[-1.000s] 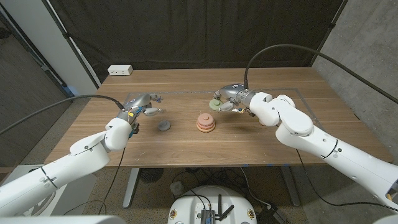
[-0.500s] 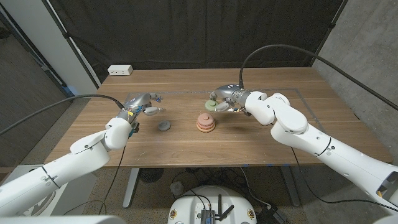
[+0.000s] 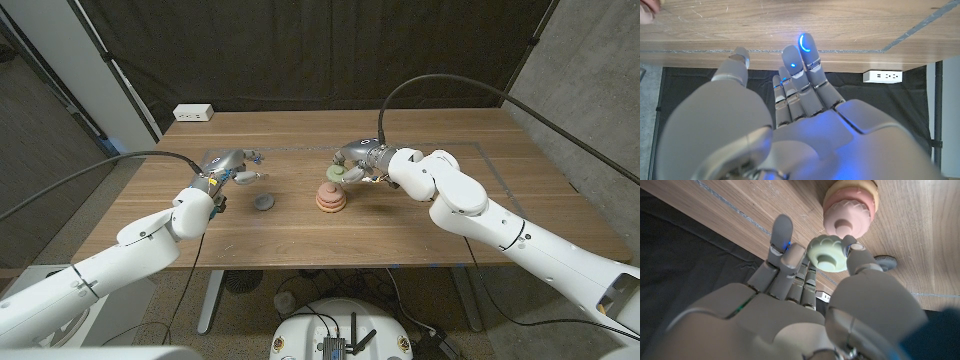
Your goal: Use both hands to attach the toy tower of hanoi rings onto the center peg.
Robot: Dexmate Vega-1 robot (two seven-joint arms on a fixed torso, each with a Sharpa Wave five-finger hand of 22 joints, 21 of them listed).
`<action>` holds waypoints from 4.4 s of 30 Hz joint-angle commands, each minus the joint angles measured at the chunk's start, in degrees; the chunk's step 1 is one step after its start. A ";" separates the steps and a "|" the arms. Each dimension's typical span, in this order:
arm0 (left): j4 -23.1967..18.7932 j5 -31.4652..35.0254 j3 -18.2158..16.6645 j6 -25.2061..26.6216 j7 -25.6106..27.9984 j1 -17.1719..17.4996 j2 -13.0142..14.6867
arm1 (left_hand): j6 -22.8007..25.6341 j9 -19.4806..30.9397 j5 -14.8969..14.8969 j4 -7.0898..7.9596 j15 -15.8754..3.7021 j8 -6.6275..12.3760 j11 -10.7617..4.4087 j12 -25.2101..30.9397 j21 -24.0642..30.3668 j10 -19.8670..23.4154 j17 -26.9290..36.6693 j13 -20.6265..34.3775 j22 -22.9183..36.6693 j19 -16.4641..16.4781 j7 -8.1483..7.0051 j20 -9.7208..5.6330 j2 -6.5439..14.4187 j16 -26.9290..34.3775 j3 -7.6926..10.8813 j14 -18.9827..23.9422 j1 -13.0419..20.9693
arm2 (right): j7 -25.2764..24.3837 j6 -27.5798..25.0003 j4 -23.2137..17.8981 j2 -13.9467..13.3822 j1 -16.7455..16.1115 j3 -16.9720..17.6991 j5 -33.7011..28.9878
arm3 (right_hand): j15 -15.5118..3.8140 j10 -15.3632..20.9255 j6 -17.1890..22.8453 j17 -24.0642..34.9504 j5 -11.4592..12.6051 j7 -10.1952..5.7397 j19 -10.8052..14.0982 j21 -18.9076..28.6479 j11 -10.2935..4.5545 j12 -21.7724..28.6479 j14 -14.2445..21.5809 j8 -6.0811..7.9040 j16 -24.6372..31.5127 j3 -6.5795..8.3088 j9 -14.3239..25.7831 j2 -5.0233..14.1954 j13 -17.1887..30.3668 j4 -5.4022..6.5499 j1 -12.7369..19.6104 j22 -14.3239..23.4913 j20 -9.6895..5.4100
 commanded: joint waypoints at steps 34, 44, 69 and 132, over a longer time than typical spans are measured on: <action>-3.06 0.12 -1.47 2.04 2.51 2.99 -0.58 | 0.94 0.28 0.40 0.24 -4.29 0.11 -0.18 0.03 0.36 0.89 0.05 0.19 0.16 0.49 -0.11 -7.50 0.13 0.73 0.69 0.46 0.53 | 4.42 2.21 5.84 4.15 3.11 -4.24 -4.19 | -0.66 4.43 3.56 0.26 0.50 -2.45 0.12 -0.06 -3.68 0.11 0.82 -0.03 0.33 1.33 0.08 2.29 0.56 1.03 2.17 0.13 -3.70; -3.39 -0.34 -2.19 2.36 3.00 4.29 -0.56 | 0.97 0.32 0.38 0.27 -4.28 0.04 -0.18 0.01 0.36 0.93 -0.03 0.31 0.15 0.42 -0.17 -7.50 0.20 0.74 0.81 0.35 0.43 | 5.53 2.23 6.78 4.61 3.47 -4.96 -4.57 | -0.66 4.50 3.56 0.27 0.53 -2.56 0.08 -0.10 -3.70 0.07 0.83 -0.10 0.32 1.35 0.09 2.34 0.69 1.03 2.15 0.11 -3.70; -3.09 -0.71 -2.67 1.85 3.36 5.19 -0.49 | 1.11 0.40 0.34 0.24 -4.28 -0.03 -0.19 -0.05 0.38 1.14 -0.11 0.44 0.12 0.43 -0.18 -7.51 0.24 0.85 1.07 0.23 0.24 | 5.76 2.50 7.54 5.52 4.20 -6.50 -6.49 | -0.66 4.52 3.61 0.27 0.64 -2.50 0.06 -0.08 -3.72 -0.20 0.75 -0.28 0.25 1.42 0.14 2.46 0.94 1.02 2.09 0.17 -3.70; -2.84 -0.49 -1.96 1.82 3.19 4.57 -0.67 | 1.19 0.57 0.29 0.21 -4.27 -0.12 0.03 -0.25 0.41 1.32 0.06 0.55 0.14 0.23 -0.02 -7.51 0.51 1.26 1.72 0.04 -0.04 | 11.31 3.26 8.22 6.25 4.96 -6.67 -12.23 | -0.64 -9.77 -9.11 -0.77 -1.21 0.80 -3.58 -1.40 1.46 -3.39 -5.55 -4.44 -3.30 -0.70 1.05 -3.59 -1.58 1.16 -3.00 -0.63 -3.59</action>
